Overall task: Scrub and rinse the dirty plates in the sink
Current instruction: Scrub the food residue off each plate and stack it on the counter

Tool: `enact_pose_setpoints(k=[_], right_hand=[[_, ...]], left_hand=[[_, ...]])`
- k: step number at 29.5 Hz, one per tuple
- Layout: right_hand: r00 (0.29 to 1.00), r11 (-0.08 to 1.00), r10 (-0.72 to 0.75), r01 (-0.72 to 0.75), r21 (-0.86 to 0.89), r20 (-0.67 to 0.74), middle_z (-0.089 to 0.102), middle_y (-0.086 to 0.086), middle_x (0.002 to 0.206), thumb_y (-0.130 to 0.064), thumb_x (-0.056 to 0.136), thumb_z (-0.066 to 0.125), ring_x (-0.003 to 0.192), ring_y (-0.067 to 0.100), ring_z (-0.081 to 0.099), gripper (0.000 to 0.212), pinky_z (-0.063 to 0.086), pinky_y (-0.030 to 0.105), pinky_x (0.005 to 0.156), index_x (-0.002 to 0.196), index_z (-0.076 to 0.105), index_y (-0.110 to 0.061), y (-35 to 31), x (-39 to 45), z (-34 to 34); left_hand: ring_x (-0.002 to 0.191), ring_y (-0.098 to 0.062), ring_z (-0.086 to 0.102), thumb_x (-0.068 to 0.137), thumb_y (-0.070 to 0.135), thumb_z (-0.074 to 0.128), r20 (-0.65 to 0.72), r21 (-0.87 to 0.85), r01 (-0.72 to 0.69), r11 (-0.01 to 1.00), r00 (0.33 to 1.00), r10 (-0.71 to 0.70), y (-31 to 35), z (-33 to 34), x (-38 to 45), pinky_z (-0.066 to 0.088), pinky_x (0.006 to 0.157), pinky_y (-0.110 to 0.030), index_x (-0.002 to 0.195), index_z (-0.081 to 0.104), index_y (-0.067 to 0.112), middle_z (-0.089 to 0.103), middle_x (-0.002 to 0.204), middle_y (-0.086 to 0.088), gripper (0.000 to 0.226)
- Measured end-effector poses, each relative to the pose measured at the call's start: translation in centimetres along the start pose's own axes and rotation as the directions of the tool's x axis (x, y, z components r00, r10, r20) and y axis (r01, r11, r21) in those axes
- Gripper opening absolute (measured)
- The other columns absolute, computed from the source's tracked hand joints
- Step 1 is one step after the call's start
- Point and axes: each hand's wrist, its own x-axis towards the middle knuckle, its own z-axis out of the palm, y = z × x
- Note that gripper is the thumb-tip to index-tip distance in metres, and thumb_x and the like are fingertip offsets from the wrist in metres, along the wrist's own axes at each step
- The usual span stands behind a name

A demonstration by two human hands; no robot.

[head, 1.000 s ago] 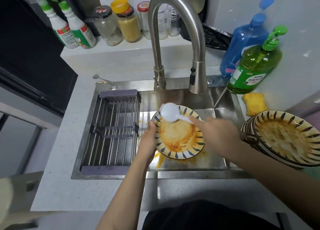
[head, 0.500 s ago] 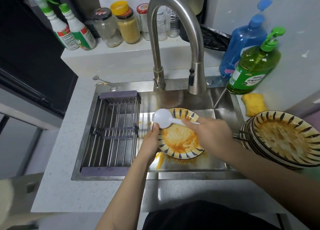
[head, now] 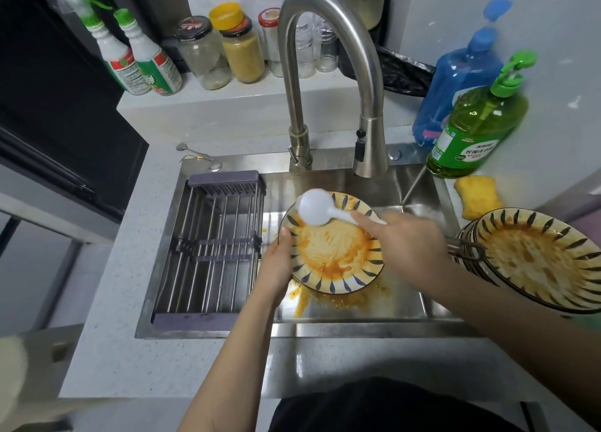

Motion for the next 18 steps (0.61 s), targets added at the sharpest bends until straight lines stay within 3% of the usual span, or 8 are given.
enact_pose_setpoints(k=[3, 5, 7, 9, 11, 13, 15, 18], right_hand=[[0.996, 0.993, 0.063, -0.056, -0.104, 0.067, 0.058, -0.001, 0.105, -0.017, 0.094, 0.042, 0.088, 0.019, 0.060, 0.057, 0.034, 0.026, 0.061, 0.144, 0.027, -0.040, 1.8, 0.0, -1.4], [0.991, 0.992, 0.022, -0.005, -0.122, 0.132, 0.057, 0.000, 0.106, -0.016, 0.094, 0.040, 0.092, 0.019, 0.060, 0.053, 0.033, 0.026, 0.062, 0.142, 0.031, -0.038, 1.6, 0.3, -2.2], [0.981, 0.987, 0.003, 0.028, -0.160, 0.192, 0.058, -0.001, 0.088, -0.017, 0.085, 0.058, 0.074, 0.019, 0.061, 0.059, 0.034, 0.024, 0.055, 0.136, 0.044, -0.041, 1.0, 0.4, -2.3], [0.993, 0.983, -0.033, 0.054, -0.178, 0.116, 0.054, 0.001, 0.075, -0.014, 0.077, 0.068, 0.061, 0.021, 0.057, 0.064, 0.031, 0.024, 0.049, 0.132, 0.051, -0.041, 0.6, 0.7, -2.3], [0.989, 0.993, -0.034, 0.050, -0.109, 0.144, 0.054, 0.002, 0.093, -0.014, 0.092, 0.047, 0.080, 0.022, 0.059, 0.059, 0.031, 0.028, 0.057, 0.143, 0.032, -0.040, 1.5, 0.8, -2.1], [0.984, 0.990, -0.003, 0.028, -0.139, 0.180, 0.055, 0.001, 0.106, -0.014, 0.097, 0.034, 0.094, 0.021, 0.058, 0.051, 0.033, 0.028, 0.064, 0.142, 0.031, -0.038, 2.4, 0.8, -2.4], [0.979, 0.984, -0.029, 0.063, -0.166, 0.204, 0.055, 0.000, 0.107, -0.013, 0.097, 0.032, 0.098, 0.021, 0.057, 0.048, 0.033, 0.028, 0.068, 0.138, 0.038, -0.036, 2.6, 0.6, -2.9], [0.974, 0.983, -0.044, 0.082, -0.162, 0.223, 0.055, 0.001, 0.108, -0.012, 0.096, 0.031, 0.096, 0.022, 0.057, 0.050, 0.033, 0.028, 0.069, 0.142, 0.034, -0.034, 2.0, 0.0, -2.7]], left_hand=[[0.108, -0.021, 0.063, 0.098, 0.053, 0.032, -0.056, -0.035, -0.014, 0.999, 0.998, 0.012, -0.1, -0.2, 0.1, 0.052, 0.094, -0.039, 0.129, 0.056, 0.009, 0.065, 0.120, -0.008, 0.058], [0.103, -0.016, 0.063, 0.098, 0.053, 0.033, -0.053, -0.003, -0.015, 1.000, 0.999, 0.015, 0.0, -0.3, 0.0, 0.052, 0.089, -0.033, 0.128, 0.056, 0.012, 0.065, 0.116, -0.004, 0.056], [0.104, -0.017, 0.063, 0.098, 0.053, 0.032, -0.012, 0.032, -0.022, 0.999, 1.000, 0.022, -0.1, -0.1, 0.1, 0.052, 0.088, -0.033, 0.126, 0.058, 0.012, 0.066, 0.115, -0.004, 0.055], [0.104, -0.020, 0.064, 0.099, 0.052, 0.031, 0.009, 0.036, -0.016, 0.999, 1.000, 0.016, 0.3, 0.1, 0.0, 0.053, 0.087, -0.034, 0.123, 0.059, 0.011, 0.067, 0.113, -0.007, 0.054], [0.101, -0.020, 0.065, 0.100, 0.050, 0.031, -0.010, -0.014, 0.006, 1.000, 1.000, -0.006, 0.2, -0.1, 0.1, 0.055, 0.086, -0.034, 0.121, 0.059, 0.009, 0.068, 0.110, -0.008, 0.054], [0.107, -0.024, 0.064, 0.099, 0.052, 0.033, -0.056, -0.075, 0.018, 0.997, 0.998, -0.022, -0.2, -0.4, 0.4, 0.053, 0.092, -0.040, 0.129, 0.055, 0.006, 0.065, 0.119, -0.011, 0.059], [0.115, -0.026, 0.060, 0.098, 0.052, 0.037, -0.069, -0.126, 0.035, 0.991, 0.997, -0.044, -0.5, -0.6, 0.4, 0.050, 0.097, -0.044, 0.137, 0.049, 0.009, 0.060, 0.129, -0.012, 0.059], [0.112, -0.027, 0.062, 0.103, 0.034, 0.040, -0.019, -0.249, 0.100, 0.963, 0.994, -0.109, -0.6, -0.6, 0.3, 0.055, 0.087, -0.041, 0.136, 0.048, 0.012, 0.062, 0.127, -0.011, 0.041]])
